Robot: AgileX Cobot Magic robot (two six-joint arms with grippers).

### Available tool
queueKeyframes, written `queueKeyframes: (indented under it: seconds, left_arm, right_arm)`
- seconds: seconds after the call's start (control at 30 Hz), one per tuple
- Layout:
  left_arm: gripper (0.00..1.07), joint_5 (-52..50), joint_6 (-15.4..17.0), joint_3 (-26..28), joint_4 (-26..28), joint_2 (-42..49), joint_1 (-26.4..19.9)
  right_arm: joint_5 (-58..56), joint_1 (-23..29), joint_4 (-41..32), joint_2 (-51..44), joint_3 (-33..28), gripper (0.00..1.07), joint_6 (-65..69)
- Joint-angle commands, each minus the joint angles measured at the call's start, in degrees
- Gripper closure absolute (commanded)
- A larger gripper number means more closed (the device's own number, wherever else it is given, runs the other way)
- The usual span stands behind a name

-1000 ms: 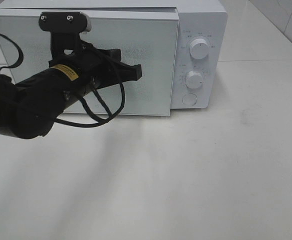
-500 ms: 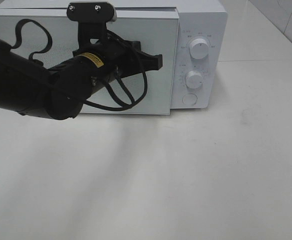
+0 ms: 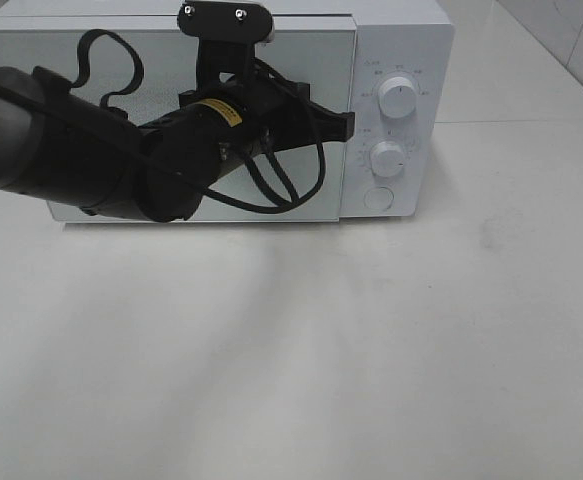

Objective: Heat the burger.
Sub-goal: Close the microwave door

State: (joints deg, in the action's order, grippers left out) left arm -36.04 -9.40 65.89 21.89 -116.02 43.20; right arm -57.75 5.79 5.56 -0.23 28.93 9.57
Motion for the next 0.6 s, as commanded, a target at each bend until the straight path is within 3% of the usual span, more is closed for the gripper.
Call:
queueKeyframes:
  seconds: [0.03, 0.37, 0.6]
  left_arm:
    - [1.07, -3.7, -0.3, 3.2, 4.2, -1.3, -1.9]
    - [1.07, -3.4, -0.3, 3.7, 3.4, -1.4, -2.3]
    - [1.07, 4.5, -0.3, 3.6, 1.6, 0.8, -2.1]
  right_arm:
    - [0.6, -0.2, 0.2, -1.5, -0.3, 0.35, 0.3]
    - [0.6, -0.2, 0.2, -1.5, -0.3, 0.35, 0.3]
    - [0.6, -0.2, 0.2, -1.5, -0.3, 0.35, 0.3]
